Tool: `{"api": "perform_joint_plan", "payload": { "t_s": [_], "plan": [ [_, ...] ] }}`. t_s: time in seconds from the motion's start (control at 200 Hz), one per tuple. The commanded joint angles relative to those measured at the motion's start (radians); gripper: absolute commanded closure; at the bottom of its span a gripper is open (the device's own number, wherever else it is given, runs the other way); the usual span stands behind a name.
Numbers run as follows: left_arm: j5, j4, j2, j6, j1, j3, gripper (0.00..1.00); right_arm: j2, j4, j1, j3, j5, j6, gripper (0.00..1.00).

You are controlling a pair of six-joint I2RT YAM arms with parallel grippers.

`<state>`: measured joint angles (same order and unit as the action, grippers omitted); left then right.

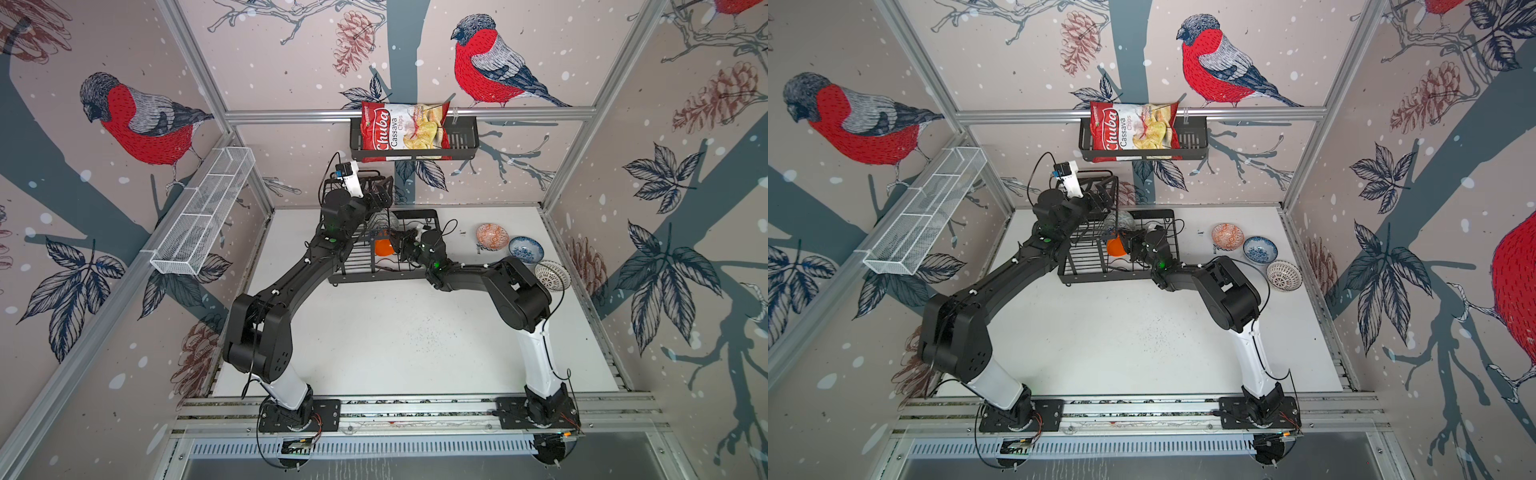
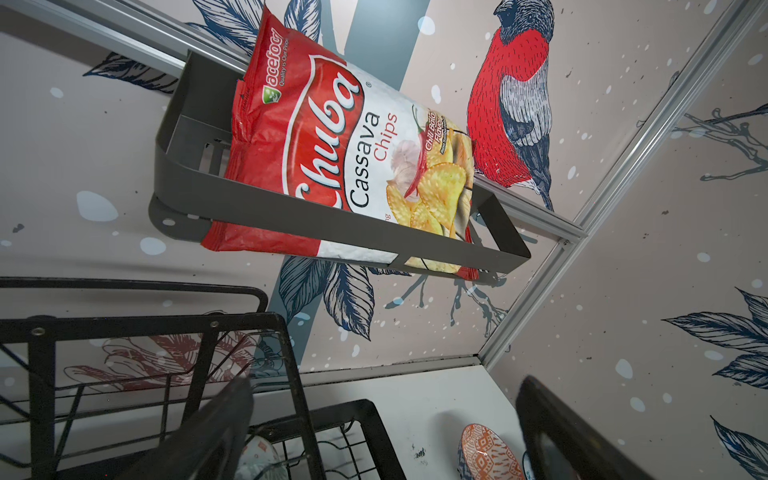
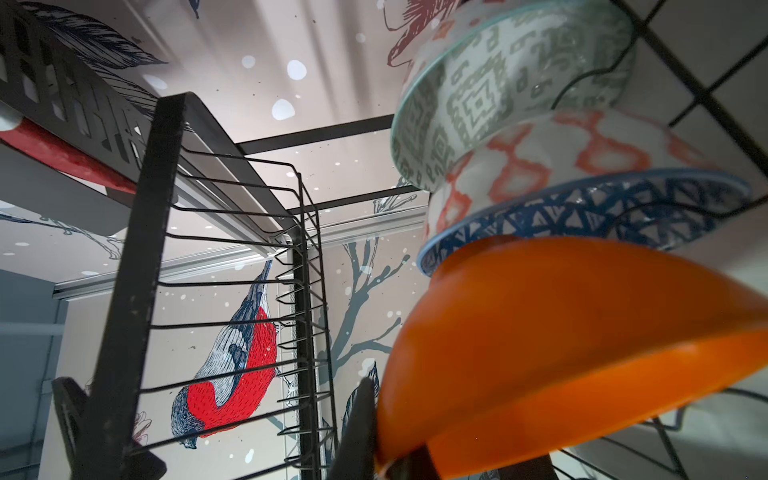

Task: Load the bowls into the dish rack
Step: 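Push the orange bowl down into a rack slot with the right gripper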

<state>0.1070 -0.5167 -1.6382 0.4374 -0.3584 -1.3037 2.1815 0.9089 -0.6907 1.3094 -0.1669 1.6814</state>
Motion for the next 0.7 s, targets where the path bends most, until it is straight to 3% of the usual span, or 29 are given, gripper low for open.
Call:
{"api": "perform_joint_plan", "payload": {
  "t_s": [0.0,0.395,0.695],
  "plan": [
    [0.006,-0.023,-0.003,0.004,0.004,-0.007,0.01,0.0,0.038,-0.007,0.009,-0.006,0.003,1.0],
    [0.005,-0.023,-0.009,0.005,0.006,-0.009,0.01,0.063,0.055,-0.04,0.057,-0.008,0.012,1.0],
    [0.006,-0.023,-0.009,0.005,0.006,-0.008,0.01,0.121,0.18,-0.054,0.039,0.036,0.061,1.0]
  ]
}}
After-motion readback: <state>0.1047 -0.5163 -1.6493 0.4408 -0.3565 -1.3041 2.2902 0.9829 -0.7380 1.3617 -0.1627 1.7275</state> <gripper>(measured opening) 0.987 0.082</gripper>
